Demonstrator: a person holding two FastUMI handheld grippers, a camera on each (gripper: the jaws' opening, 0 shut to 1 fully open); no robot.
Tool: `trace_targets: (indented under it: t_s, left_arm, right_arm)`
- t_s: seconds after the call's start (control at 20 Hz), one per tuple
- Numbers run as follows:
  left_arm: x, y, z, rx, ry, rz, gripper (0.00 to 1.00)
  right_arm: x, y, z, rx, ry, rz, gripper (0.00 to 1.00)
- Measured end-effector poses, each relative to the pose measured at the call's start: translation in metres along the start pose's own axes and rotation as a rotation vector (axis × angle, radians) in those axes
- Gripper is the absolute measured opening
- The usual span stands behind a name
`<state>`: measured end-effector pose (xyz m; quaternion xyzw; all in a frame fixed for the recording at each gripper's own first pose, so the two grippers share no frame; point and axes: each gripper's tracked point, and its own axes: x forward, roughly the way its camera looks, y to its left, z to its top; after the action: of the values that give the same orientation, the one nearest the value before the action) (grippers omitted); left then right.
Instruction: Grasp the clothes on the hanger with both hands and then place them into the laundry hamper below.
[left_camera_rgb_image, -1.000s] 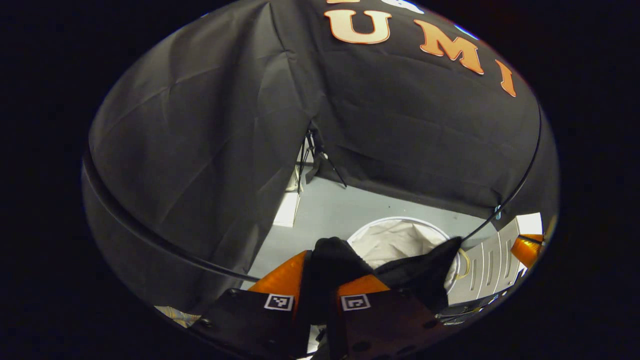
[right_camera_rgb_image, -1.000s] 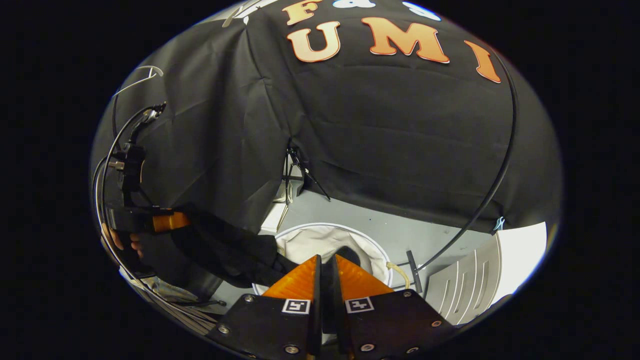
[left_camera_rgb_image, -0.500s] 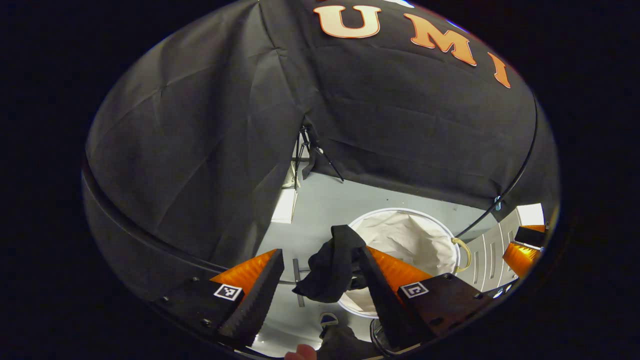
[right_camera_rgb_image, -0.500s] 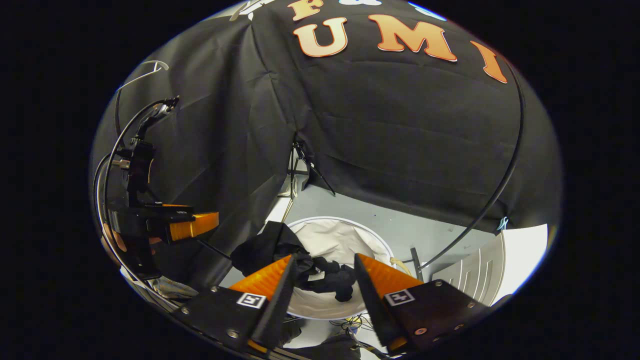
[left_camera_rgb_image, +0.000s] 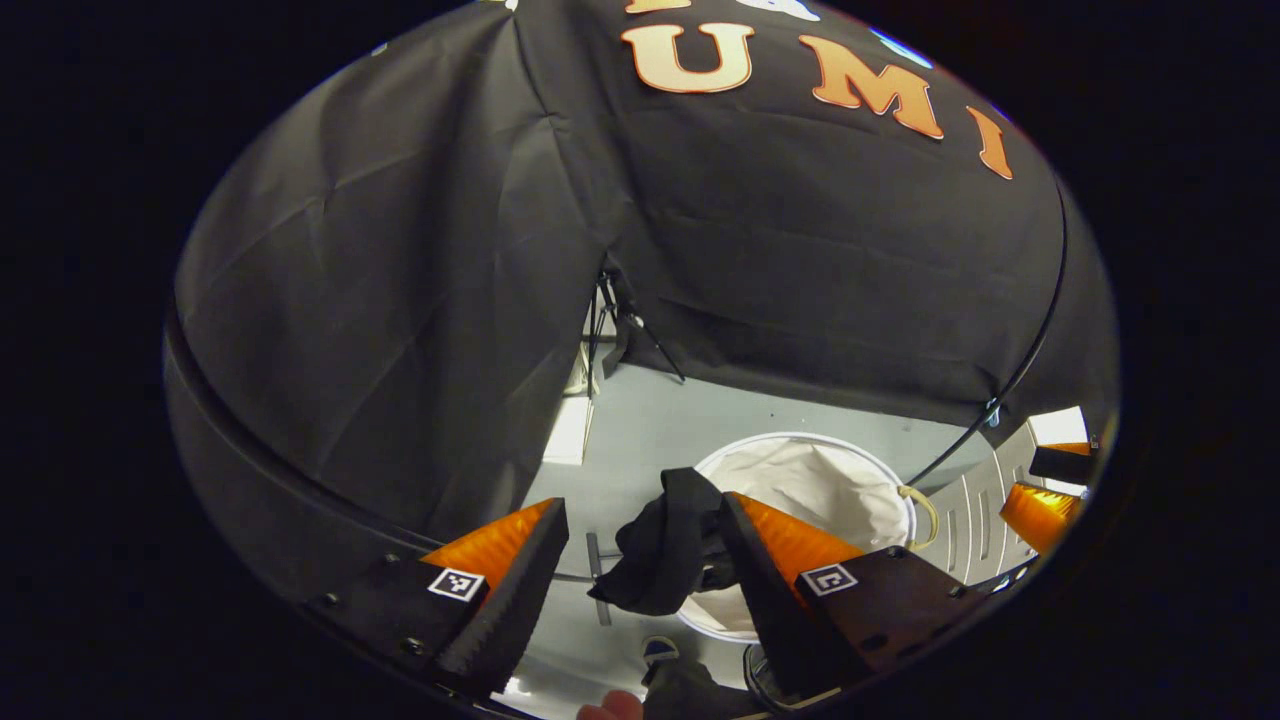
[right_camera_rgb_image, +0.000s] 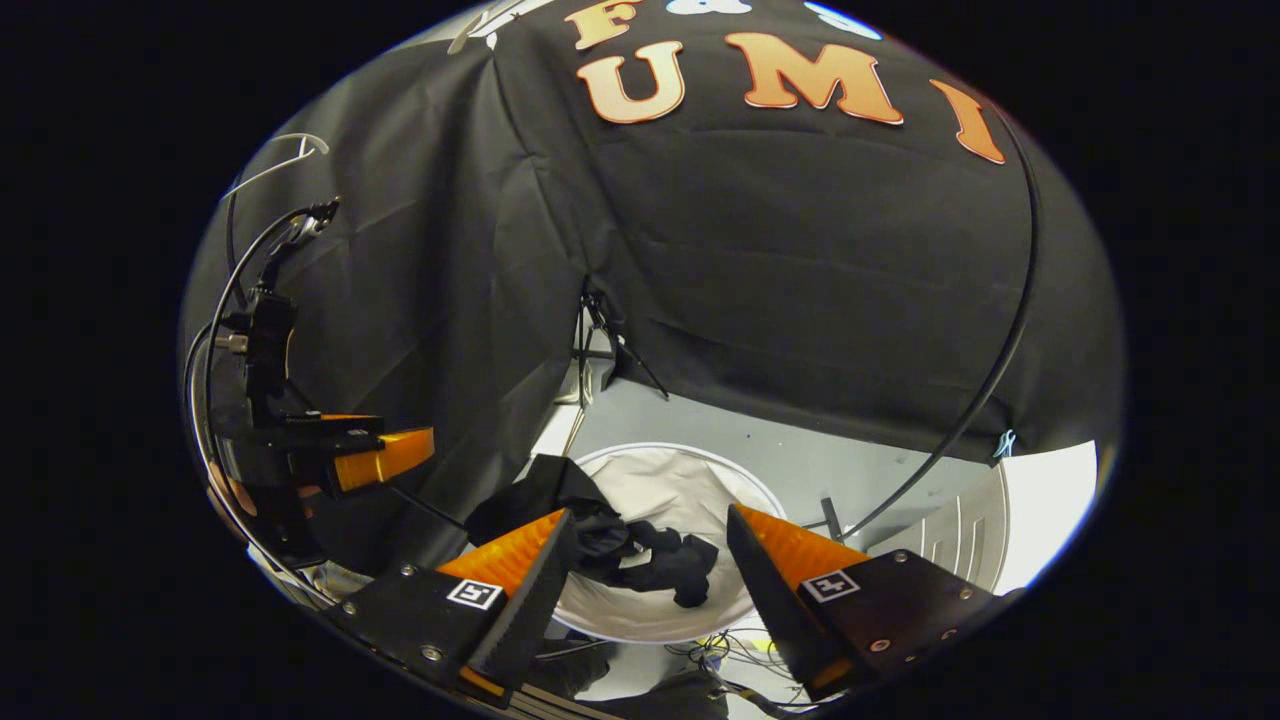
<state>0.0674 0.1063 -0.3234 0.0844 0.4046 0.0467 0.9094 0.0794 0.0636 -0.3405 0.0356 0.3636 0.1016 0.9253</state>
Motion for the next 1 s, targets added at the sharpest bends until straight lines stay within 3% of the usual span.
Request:
trace_targets:
  t_s: [0.45,0.7,1.0]
  left_arm:
    - [-0.066,-0.021,0.108,-0.009,-0.255,-0.049,0.99]
    - [-0.112,-0.033,0.175,-0.054,-0.438,-0.093,0.98]
    - [-0.166,-0.039,0.227,-0.091,-0.595,-0.148,0.99]
  right_arm:
    - [-0.058,-0.004,0.108,0.034,-0.245,-0.027,0.93]
    - [-0.108,-0.015,0.174,-0.016,-0.432,-0.105,0.93]
    - [-0.161,-0.009,0.234,-0.023,-0.606,-0.119,0.93]
